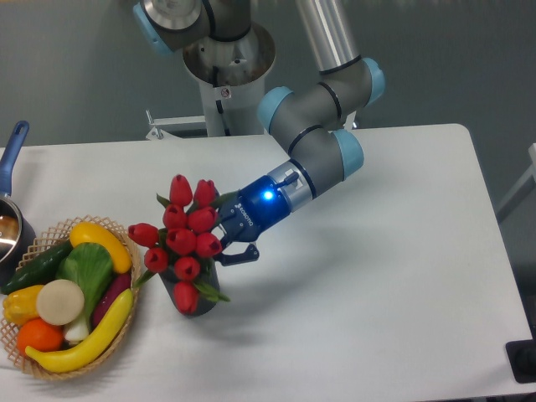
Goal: Insert the flowers into the vase
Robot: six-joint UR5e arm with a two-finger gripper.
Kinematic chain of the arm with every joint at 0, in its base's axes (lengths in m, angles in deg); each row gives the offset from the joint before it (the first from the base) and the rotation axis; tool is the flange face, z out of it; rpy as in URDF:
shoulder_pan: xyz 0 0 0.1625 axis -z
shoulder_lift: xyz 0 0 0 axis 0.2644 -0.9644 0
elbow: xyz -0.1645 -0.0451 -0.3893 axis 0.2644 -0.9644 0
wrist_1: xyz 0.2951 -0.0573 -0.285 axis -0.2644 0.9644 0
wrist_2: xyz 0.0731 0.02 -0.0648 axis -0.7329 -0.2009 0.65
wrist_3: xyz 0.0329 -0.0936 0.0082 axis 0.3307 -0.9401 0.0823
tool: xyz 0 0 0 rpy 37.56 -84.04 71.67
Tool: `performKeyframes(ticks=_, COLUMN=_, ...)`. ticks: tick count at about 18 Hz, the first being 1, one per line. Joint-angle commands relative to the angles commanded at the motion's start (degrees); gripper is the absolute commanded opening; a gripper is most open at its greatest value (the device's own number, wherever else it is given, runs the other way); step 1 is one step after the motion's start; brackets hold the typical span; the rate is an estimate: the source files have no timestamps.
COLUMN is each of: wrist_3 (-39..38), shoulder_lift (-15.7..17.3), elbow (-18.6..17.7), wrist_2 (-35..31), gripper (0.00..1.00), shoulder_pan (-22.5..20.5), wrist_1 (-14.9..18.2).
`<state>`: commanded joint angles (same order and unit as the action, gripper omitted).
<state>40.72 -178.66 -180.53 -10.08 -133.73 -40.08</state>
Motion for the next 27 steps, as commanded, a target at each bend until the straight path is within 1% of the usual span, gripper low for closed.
performKeyframes(ticks=3, wrist_3=0.0, shoulder_lift=0.17, elbow=-0.09, wrist_2=-0.09, gripper=0.67, shoulder_pan=0.0, wrist_1=0.09)
performKeyframes(ticks=4, wrist_3=0.0, shoulder_lift=0.18, elbow=-0.09, wrist_2=-0.09, gripper=0.69, shoulder_pan=0.0, wrist_1=0.0)
performKeyframes(ticks=5, wrist_3=0.0, shoulder_lift=0.26, elbow=-0.09, wrist_2=-0.09, gripper=0.75, shoulder_pan=0.0, wrist_1=0.0)
performKeyframes(ticks=6, wrist_3=0.17, shoulder_lift=0.26, elbow=0.17, wrist_2=-0.09, gripper=0.96, shoulder_pan=-0.09, wrist_1=0.0)
performKeyframes(ticks=7, wrist_3=0.7, shoulder_lift=0.44, elbow=0.09, wrist_2=-0.09, gripper=1.0, shoulder_pan=-0.17, wrist_1=-0.09)
performKeyframes(ticks=9, wrist_3=1.14, shoulder_lift=1.22, elbow=-0.09, wrist_2=-1.31, gripper=1.0, shoulder_pan=-0.35, wrist_1=-0.17)
performKeyframes(ticks=13, wrist_3=1.14, shoulder_lift=3.95, elbow=-0.09, wrist_2=-12.46, gripper=1.0, shoulder_pan=-0.44, wrist_1=-0.26)
performKeyframes(ticks=15, wrist_3=1.23, shoulder_lift=5.18, elbow=-0.17, wrist_2=-15.72, gripper=1.0, shoulder_pan=-0.53, wrist_1=-0.18)
performKeyframes(ticks=17, wrist_3=1.23, shoulder_lift=7.11, elbow=-0.35, wrist_2=-20.02, gripper=1.0, shoulder_pan=-1.31, wrist_1=-0.18)
performKeyframes(ticks=20, wrist_3=1.14, shoulder_lift=10.71, elbow=-0.35, wrist_2=-28.1, gripper=1.0, shoulder_pan=-2.81, wrist_1=-0.26)
performKeyframes(ticks=22, wrist_3=1.14, shoulder_lift=12.21, elbow=0.44, wrist_2=-33.2, gripper=1.0, shoulder_pan=-5.43, wrist_1=-0.18)
performKeyframes(ticks=25, wrist_3=1.32, shoulder_lift=14.23, elbow=2.63, wrist_2=-41.28, gripper=1.0, shoulder_pan=-11.32, wrist_1=-0.09)
performKeyframes(ticks=27, wrist_3=1.32, shoulder_lift=15.11, elbow=4.04, wrist_2=-48.39, gripper=1.0, shoulder_pan=-14.49, wrist_1=-0.17)
